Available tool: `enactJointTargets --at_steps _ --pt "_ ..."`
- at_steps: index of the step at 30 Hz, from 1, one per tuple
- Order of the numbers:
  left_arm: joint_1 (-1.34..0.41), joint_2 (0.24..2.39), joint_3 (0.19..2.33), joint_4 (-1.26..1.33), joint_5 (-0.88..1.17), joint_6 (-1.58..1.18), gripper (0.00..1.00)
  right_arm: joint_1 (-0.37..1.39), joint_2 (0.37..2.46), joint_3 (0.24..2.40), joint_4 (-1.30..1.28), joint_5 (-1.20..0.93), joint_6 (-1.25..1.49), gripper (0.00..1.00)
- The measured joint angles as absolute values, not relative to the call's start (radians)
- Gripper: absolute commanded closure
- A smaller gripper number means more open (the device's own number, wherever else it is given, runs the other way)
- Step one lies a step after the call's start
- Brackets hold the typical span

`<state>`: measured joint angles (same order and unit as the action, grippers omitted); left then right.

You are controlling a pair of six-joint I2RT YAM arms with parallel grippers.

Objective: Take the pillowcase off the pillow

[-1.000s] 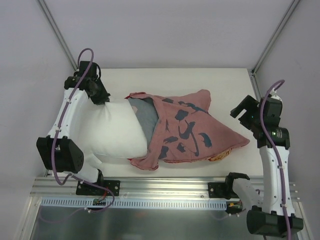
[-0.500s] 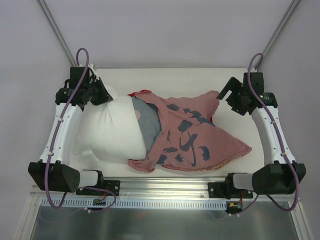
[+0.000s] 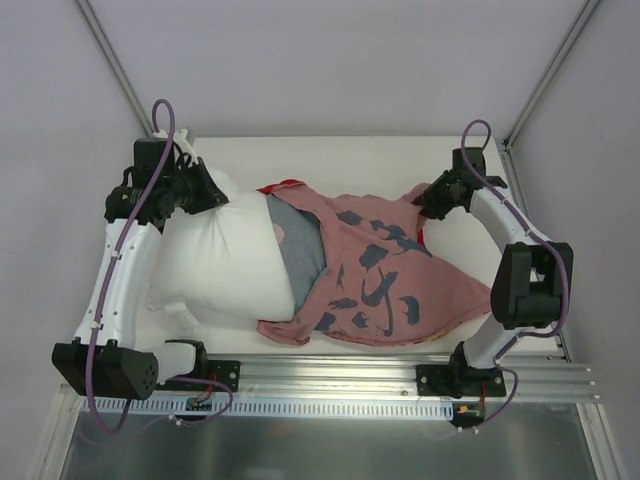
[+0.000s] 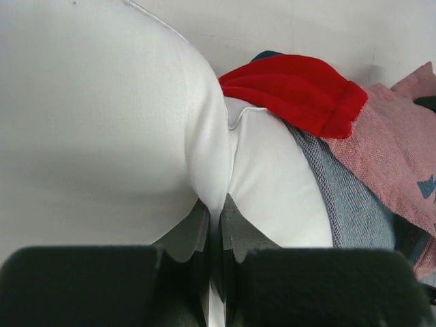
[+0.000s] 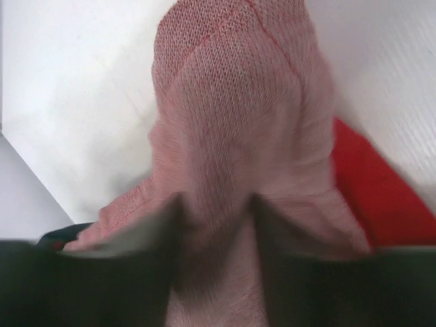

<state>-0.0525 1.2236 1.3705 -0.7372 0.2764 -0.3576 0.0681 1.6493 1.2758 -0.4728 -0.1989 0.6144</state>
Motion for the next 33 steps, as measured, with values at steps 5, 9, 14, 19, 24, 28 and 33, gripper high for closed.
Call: enactJointTargets --at_steps 5,9,14,19,24,28,33 --pt "-0.053 1.197 1.36 -0.736 0.284 -0.351 1.0 0.081 1.661 1.285 -0.481 -0.154 0.631 0.99" --pt "-0.047 1.195 1.359 -0.737 0.284 -0.351 1.0 0.073 1.531 1.284 -0.522 -0.059 0.607 0.99" --pt "0.062 1.195 1.346 -0.737 0.428 -0.385 1.0 -0.015 1.33 1.284 -0.583 -0.06 0.582 0.99" --pt "0.221 1.193 1.326 -0.741 0.513 -0.401 1.0 -0.163 1.219 1.282 -0.601 -0.016 0.531 0.98" --pt "0.303 1.193 1.325 -0.735 0.503 -0.405 1.0 -0.27 1.224 1.278 -0.63 0.008 0.493 0.99" --pt "0.303 1.193 1.325 -0.737 0.504 -0.408 1.0 -0.271 1.245 1.269 -0.641 0.004 0.474 0.99" --pt "0.319 1.201 1.35 -0.76 0.502 -0.423 1.0 -0.279 1.243 1.301 -0.687 0.004 0.454 0.99"
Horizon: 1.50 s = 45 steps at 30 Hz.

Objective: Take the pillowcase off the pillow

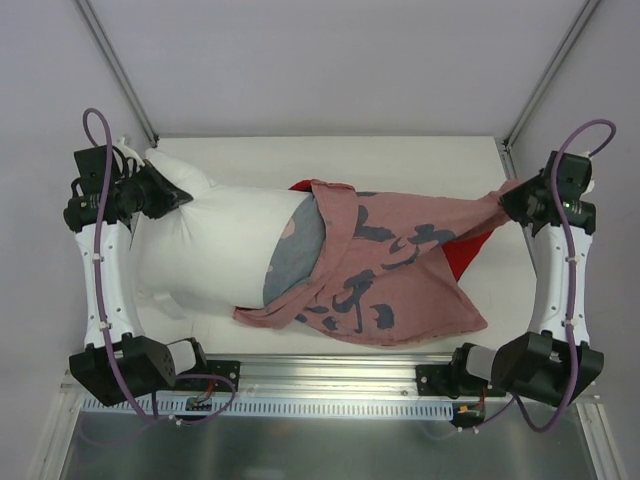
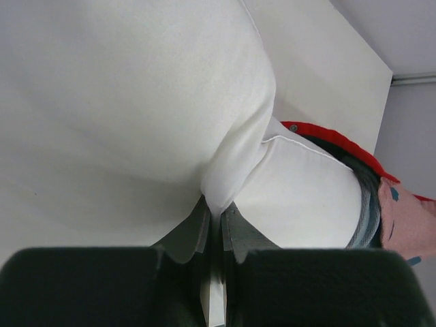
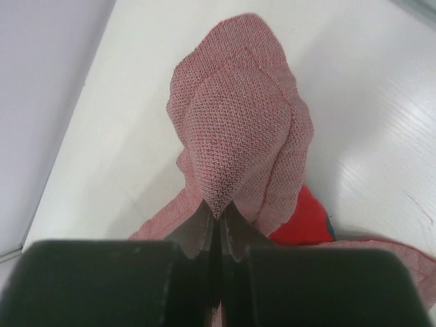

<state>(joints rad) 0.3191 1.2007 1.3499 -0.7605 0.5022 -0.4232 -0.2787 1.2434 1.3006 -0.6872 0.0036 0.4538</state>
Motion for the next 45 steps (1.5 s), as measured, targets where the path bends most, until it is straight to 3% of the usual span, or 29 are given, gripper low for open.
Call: enactJointTargets --at_steps 8,13,14,15,17,18,20,21,23,24,28,33,45 --pt "0.495 1.268 1.45 -0.83 0.567 -0.508 1.0 -0.533 1.171 1.468 -0.807 -0.122 0.439 0.99" --pt "0.519 1.304 1.485 -0.833 0.569 -0.546 1.0 -0.509 1.203 1.502 -0.825 -0.142 0.406 0.99" --pt "0.519 1.309 1.485 -0.832 0.564 -0.552 1.0 -0.486 1.223 1.502 -0.827 -0.138 0.397 0.95" --pt "0.519 1.314 1.485 -0.832 0.557 -0.557 1.0 -0.461 1.243 1.501 -0.826 -0.134 0.384 0.68" --pt "0.519 1.323 1.482 -0.828 0.537 -0.562 1.0 -0.418 1.283 1.491 -0.822 -0.116 0.361 0.36" --pt "0.525 1.328 1.478 -0.82 0.523 -0.562 0.82 -0.393 1.303 1.485 -0.82 -0.103 0.344 0.16" --pt "0.535 1.341 1.476 -0.81 0.514 -0.558 0.59 -0.355 1.328 1.472 -0.822 -0.074 0.305 0.1" --pt "0.538 1.35 1.476 -0.798 0.513 -0.551 0.36 -0.332 1.333 1.459 -0.824 -0.064 0.289 0.06" --pt "0.535 1.362 1.477 -0.775 0.508 -0.542 0.19 -0.294 1.325 1.42 -0.825 -0.051 0.267 0.04" --pt "0.519 1.365 1.477 -0.773 0.493 -0.528 0.02 -0.275 1.305 1.383 -0.818 -0.048 0.256 0.04" --pt "0.4 1.365 1.5 -0.805 0.379 -0.473 0.01 -0.22 1.175 1.241 -0.817 -0.044 0.227 0.03" --pt "0.17 1.324 1.49 -0.865 0.139 -0.421 0.01 -0.025 0.937 1.064 -0.811 -0.036 0.2 0.02" --pt "-0.031 0.952 1.079 -0.99 -0.123 -0.648 0.01 0.226 0.813 0.876 -0.851 0.022 0.237 0.01"
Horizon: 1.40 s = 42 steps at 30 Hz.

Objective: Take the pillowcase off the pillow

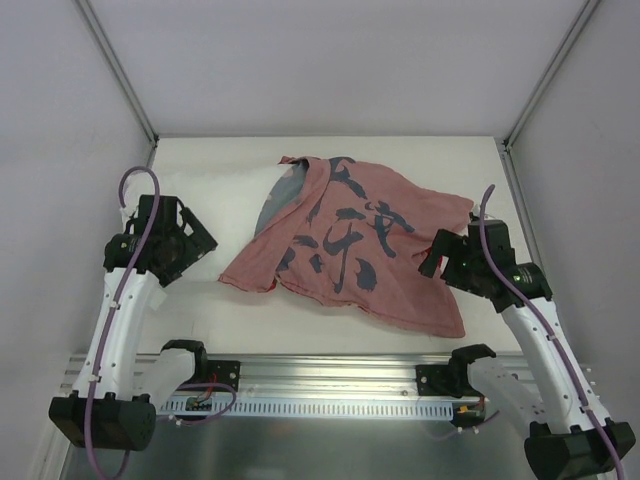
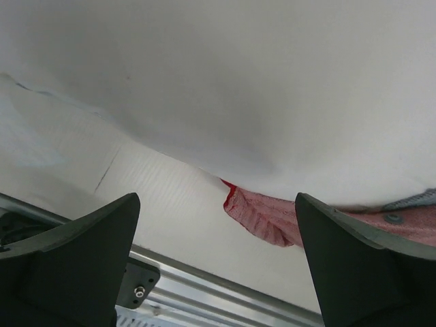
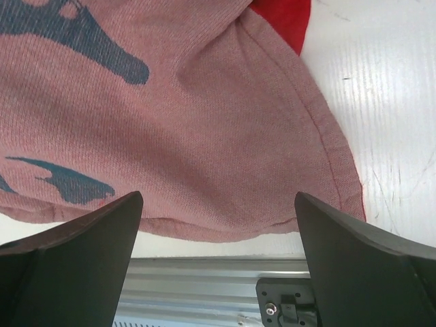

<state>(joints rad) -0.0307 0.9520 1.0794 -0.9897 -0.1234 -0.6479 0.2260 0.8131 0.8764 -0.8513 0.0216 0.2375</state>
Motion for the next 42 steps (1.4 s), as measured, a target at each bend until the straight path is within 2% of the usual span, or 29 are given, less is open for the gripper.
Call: enactJointTargets --at_steps 6,7,9,10,11,12,14,19,23,25,26,28,29,30,33,36,42 --pt "-0.039 1.056 0.995 -0.908 -0.151 -0.777 0.01 0.318 0.815 0.868 -0.867 0.033 0.259 0.0" --pt "-0.038 1.081 0.98 -0.878 -0.15 -0.794 0.01 0.338 0.817 0.864 -0.87 0.036 0.264 0.03" --pt "-0.038 1.123 0.958 -0.822 -0.141 -0.815 0.01 0.374 0.816 0.849 -0.872 0.038 0.278 0.04" --pt "-0.038 1.142 0.957 -0.8 -0.138 -0.822 0.05 0.385 0.813 0.84 -0.872 0.039 0.285 0.04" --pt "-0.038 1.16 0.957 -0.776 -0.135 -0.825 0.12 0.413 0.809 0.83 -0.873 0.041 0.29 0.04" --pt "-0.038 1.182 0.957 -0.749 -0.132 -0.827 0.46 0.433 0.803 0.82 -0.871 0.041 0.296 0.04" --pt "-0.038 1.232 0.968 -0.699 -0.118 -0.829 0.99 0.478 0.794 0.8 -0.867 0.041 0.307 0.04" --pt "-0.038 1.348 1.015 -0.618 -0.08 -0.818 1.0 0.604 0.845 0.759 -0.823 0.058 0.336 0.04" --pt "-0.038 1.343 1.028 -0.6 -0.067 -0.815 1.0 0.671 0.997 0.716 -0.731 0.075 0.356 0.01" --pt "-0.038 1.336 1.032 -0.598 -0.061 -0.808 1.0 0.689 1.089 0.689 -0.675 0.073 0.363 0.21" --pt "-0.038 1.332 1.035 -0.598 -0.059 -0.802 1.0 0.695 1.126 0.673 -0.648 0.068 0.369 0.47" --pt "-0.038 1.327 1.044 -0.6 -0.054 -0.792 1.0 0.701 1.178 0.649 -0.617 0.064 0.383 0.81" --pt "-0.038 1.325 1.047 -0.6 -0.052 -0.788 1.0 0.702 1.19 0.644 -0.614 0.068 0.387 0.94" --pt "-0.038 1.321 1.053 -0.603 -0.051 -0.78 1.0 0.702 1.193 0.643 -0.615 0.078 0.4 0.99" --pt "-0.037 1.311 1.077 -0.614 -0.038 -0.761 1.0 0.683 1.147 0.655 -0.642 0.133 0.418 0.99" --pt "-0.01 1.296 1.113 -0.63 -0.001 -0.744 1.0 0.585 1.033 0.701 -0.698 0.176 0.412 0.99" --pt "0.174 1.281 1.199 -0.662 0.146 -0.719 1.0 0.081 0.852 0.938 -0.794 0.166 0.297 0.99"
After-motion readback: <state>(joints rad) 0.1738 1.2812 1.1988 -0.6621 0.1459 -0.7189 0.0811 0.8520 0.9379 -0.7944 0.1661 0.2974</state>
